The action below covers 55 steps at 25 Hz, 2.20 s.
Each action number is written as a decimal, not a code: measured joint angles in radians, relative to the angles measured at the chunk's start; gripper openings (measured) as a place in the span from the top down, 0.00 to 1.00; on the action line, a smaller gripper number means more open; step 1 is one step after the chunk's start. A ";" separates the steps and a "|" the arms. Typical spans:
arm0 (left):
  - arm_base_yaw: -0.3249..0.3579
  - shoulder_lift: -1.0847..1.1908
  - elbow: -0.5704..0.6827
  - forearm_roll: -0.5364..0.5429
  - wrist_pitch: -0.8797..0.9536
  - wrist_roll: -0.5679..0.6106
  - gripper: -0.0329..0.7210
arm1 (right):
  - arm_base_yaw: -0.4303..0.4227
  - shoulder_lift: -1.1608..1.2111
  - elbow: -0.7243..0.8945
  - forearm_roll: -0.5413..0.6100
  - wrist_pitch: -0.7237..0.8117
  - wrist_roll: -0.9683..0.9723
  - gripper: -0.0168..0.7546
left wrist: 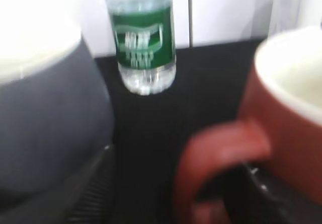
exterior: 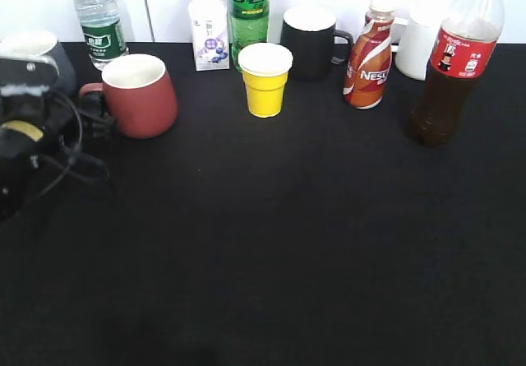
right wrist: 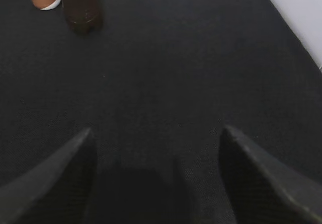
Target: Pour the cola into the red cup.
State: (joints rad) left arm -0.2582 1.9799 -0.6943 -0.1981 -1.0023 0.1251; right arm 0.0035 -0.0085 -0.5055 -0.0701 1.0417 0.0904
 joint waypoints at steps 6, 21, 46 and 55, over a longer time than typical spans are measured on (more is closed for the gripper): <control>0.040 0.096 -0.113 0.163 -0.003 0.000 0.78 | 0.000 0.000 0.000 0.000 0.000 0.000 0.24; -0.042 -0.514 0.201 0.692 0.065 -0.283 0.87 | 0.000 0.000 0.000 0.000 0.000 0.000 0.24; -0.044 -0.514 0.201 0.740 0.096 -0.314 0.86 | 0.130 1.248 -0.008 -0.027 -1.474 -0.024 0.24; -0.044 -0.514 0.201 0.740 0.096 -0.314 0.86 | 0.136 1.615 0.078 -0.026 -1.882 -0.027 0.12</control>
State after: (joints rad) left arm -0.3024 1.4660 -0.4935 0.5414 -0.9061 -0.1886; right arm 0.1395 1.6064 -0.4279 -0.0963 -0.8405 0.0635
